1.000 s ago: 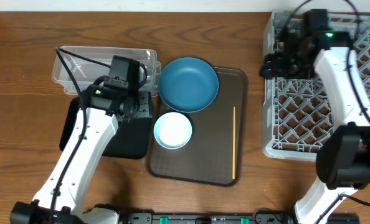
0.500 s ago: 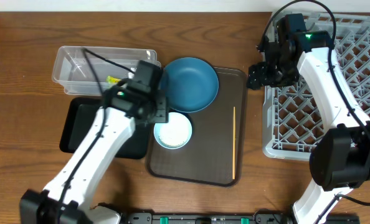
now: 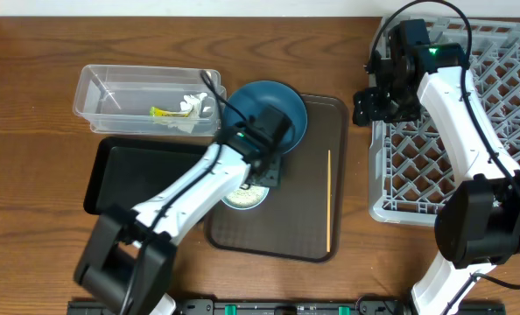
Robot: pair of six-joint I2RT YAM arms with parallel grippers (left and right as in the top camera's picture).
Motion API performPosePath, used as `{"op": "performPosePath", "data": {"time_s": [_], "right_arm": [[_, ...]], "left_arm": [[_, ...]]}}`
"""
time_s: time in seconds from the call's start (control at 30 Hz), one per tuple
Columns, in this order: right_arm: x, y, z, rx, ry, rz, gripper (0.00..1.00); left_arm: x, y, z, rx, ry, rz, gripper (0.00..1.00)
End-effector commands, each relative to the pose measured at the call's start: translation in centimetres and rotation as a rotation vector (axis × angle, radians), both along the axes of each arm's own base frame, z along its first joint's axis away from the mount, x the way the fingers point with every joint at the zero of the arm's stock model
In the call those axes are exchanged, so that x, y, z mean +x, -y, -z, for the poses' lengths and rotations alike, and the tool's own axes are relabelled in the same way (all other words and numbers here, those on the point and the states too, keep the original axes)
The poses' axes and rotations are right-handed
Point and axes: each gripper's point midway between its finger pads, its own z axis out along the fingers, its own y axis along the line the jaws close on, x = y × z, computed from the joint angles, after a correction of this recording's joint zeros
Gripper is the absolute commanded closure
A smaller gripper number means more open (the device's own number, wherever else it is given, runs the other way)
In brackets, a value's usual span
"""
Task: Sort waste into correct bins and load items into the dishwasher rack
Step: 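Grasp the light-blue rice bowl rim with left gripper, then move the rice bowl over the black tray and tip out the rice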
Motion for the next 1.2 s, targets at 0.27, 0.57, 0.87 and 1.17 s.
{"op": "performPosePath", "data": {"time_s": [0.27,0.57,0.87,1.17], "right_arm": [[0.1,1.4,0.1,-0.067,-0.002,0.068,0.23],[0.1,1.4,0.1,-0.067,-0.003,0.067,0.23],[0.0,1.4,0.2,-0.068,-0.006,0.067,0.22],[-0.2,1.7,0.2,-0.082,-0.012,0.069,0.23]], "left_arm": [[-1.4,1.9,3.4,0.044,-0.054,0.04,0.56],[-1.5,1.9,3.7,0.049,-0.059,0.042,0.79],[-1.5,1.9,3.7,0.049,-0.059,0.039,0.94],[-1.2,1.7,1.5,0.042,-0.029,0.039,0.94]]}}
